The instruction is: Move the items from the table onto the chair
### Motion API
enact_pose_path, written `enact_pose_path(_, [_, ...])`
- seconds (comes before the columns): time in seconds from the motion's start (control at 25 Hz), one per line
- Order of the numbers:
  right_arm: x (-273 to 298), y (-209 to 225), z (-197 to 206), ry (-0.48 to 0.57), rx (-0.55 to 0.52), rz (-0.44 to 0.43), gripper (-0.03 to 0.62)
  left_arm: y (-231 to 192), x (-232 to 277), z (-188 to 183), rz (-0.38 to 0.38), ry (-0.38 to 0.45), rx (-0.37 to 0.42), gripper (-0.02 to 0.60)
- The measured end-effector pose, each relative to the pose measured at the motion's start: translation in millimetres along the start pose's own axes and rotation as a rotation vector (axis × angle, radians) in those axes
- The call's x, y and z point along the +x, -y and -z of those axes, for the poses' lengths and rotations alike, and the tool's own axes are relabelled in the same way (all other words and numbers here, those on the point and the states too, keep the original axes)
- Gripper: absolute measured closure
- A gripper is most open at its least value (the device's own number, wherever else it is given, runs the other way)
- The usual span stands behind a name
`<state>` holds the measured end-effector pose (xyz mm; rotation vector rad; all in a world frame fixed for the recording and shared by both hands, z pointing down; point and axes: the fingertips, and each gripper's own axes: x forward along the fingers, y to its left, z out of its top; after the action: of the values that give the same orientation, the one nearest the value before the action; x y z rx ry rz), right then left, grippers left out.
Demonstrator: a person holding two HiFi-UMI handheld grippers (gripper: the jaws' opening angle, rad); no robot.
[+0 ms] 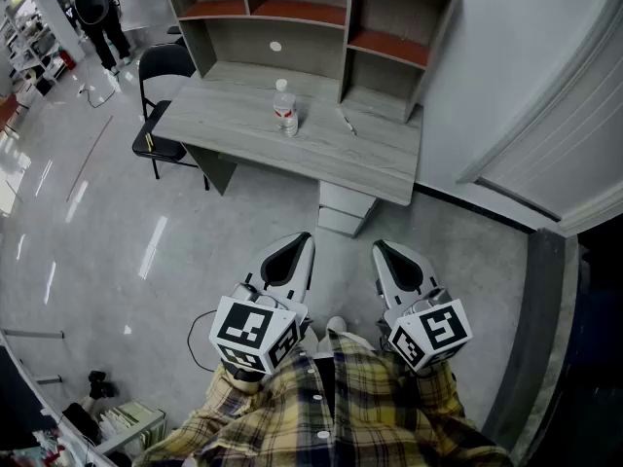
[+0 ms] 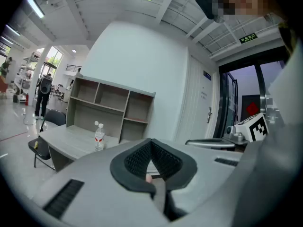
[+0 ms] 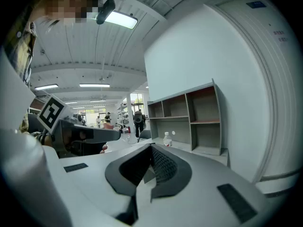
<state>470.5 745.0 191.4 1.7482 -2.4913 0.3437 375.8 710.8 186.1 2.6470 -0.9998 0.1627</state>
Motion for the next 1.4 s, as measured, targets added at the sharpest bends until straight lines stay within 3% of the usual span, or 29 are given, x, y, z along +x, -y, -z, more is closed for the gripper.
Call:
enact_pose_path(0.56, [54.0,-18.2,-5.7,0.008,-0.011,-0.004,0.577,-62.3,-6.0,-6.7,-0.028,0.005,0.006,0.578])
enact_pose_path(1.0, [94.2,-27.3,18.7,-0.028,0.053,0.014,0.577,-117.9,-18.2,9.4,-0.072,-0.032,-0.023,0.578])
enact_pose_path(1.4, [193.8,17.7,12.4,-0.046,0.075,-0.044,0.577,-184.2,54.3,-3.2,-0.123,-0.049,-0.027,0.578])
